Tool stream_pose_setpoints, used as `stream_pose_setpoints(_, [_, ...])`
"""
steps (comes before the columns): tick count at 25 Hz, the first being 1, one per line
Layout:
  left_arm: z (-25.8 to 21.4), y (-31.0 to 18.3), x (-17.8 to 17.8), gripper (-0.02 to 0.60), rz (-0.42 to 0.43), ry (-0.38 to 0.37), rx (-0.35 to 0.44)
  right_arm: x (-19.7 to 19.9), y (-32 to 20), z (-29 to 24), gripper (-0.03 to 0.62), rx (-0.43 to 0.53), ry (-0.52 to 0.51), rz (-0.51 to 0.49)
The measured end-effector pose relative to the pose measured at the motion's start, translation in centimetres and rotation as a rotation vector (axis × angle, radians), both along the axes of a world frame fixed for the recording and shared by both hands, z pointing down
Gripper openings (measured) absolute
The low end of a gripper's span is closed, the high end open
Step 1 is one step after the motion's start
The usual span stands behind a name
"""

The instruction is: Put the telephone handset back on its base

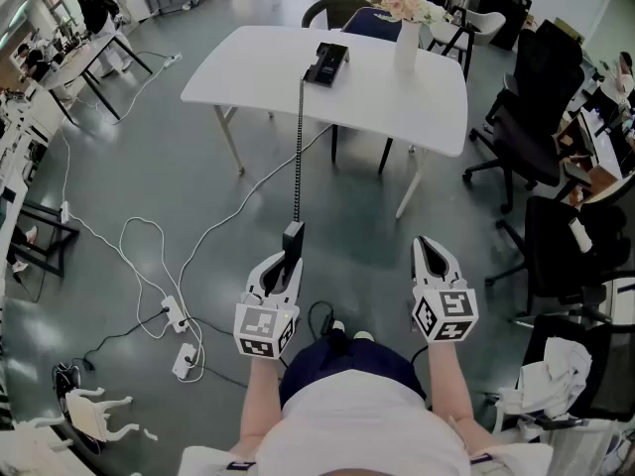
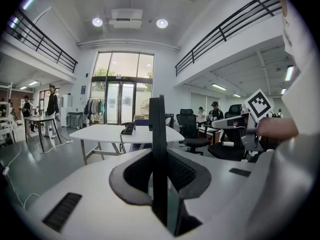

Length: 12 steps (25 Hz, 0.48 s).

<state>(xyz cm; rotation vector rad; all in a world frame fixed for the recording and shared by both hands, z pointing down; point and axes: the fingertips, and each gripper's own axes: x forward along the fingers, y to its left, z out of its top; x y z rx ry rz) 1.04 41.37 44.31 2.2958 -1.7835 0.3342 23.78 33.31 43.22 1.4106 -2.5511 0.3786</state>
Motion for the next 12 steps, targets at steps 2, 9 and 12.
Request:
stream_pose_setpoints(2, [0.13, 0.1, 0.13, 0.084, 0.006, -0.004, -0.006, 0.09, 0.12, 0.1, 0.035, -0.001, 0.007, 0.002])
stream_pose_setpoints(9, [0.32, 0.08, 0.48, 0.084, 0.022, 0.017, -0.006, 0.29, 0.32, 0.15, 0.037, 0.011, -0.004, 0.021])
stream_pose_setpoints(12, [0.33, 0.13, 0.51, 0.084, 0.032, 0.018, -0.007, 0.32, 0.44, 0.49, 0.037, -0.003, -0.001, 0.038])
